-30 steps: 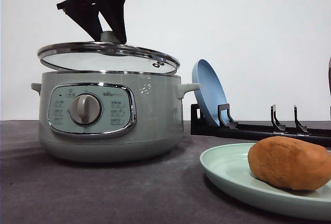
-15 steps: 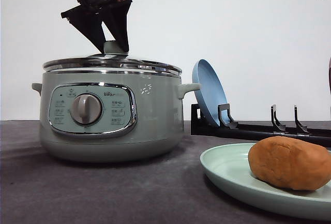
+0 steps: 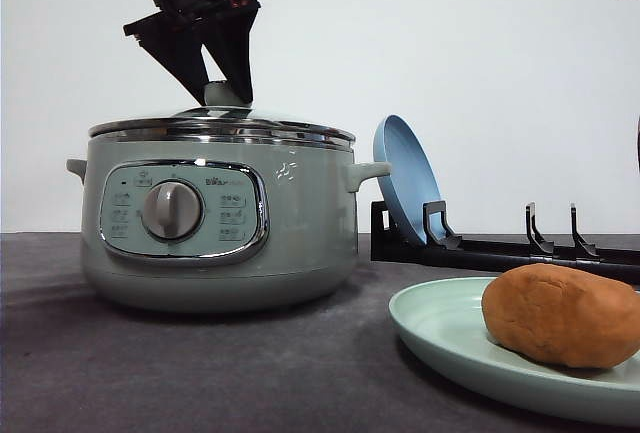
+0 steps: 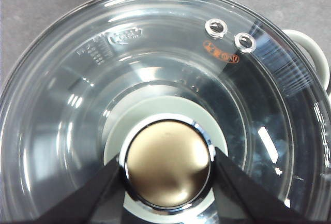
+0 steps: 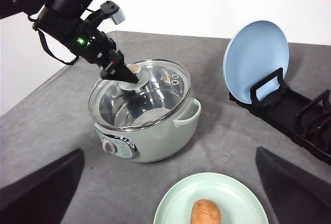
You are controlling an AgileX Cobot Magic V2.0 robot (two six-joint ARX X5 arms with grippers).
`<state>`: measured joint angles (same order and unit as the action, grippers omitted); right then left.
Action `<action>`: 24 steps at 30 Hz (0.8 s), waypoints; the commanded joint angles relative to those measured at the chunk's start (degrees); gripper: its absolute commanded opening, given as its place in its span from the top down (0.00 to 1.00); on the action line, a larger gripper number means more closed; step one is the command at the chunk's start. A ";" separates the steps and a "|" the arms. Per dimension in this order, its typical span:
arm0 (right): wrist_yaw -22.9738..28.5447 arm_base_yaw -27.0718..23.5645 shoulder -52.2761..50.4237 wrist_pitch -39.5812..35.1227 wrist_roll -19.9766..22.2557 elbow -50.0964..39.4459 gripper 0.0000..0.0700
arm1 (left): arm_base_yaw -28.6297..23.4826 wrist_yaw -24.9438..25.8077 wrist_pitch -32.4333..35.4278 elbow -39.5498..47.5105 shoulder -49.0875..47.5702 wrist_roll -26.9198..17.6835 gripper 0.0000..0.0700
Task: Transfer potato from steamer to green plate
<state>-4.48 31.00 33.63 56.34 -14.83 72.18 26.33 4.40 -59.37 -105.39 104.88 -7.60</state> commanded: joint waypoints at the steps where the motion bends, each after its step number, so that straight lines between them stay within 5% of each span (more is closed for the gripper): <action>1: 0.05 0.26 0.26 -0.61 0.03 0.90 0.00 | 0.66 -1.90 1.84 -0.72 3.26 -2.40 1.00; 24: 0.03 0.26 0.26 -0.61 -0.15 0.90 0.00 | 0.70 -1.86 1.89 -0.87 -0.02 -1.97 1.00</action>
<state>-4.48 31.00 33.63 56.34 -14.83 72.18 26.55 3.05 -59.40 -105.15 104.67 -8.09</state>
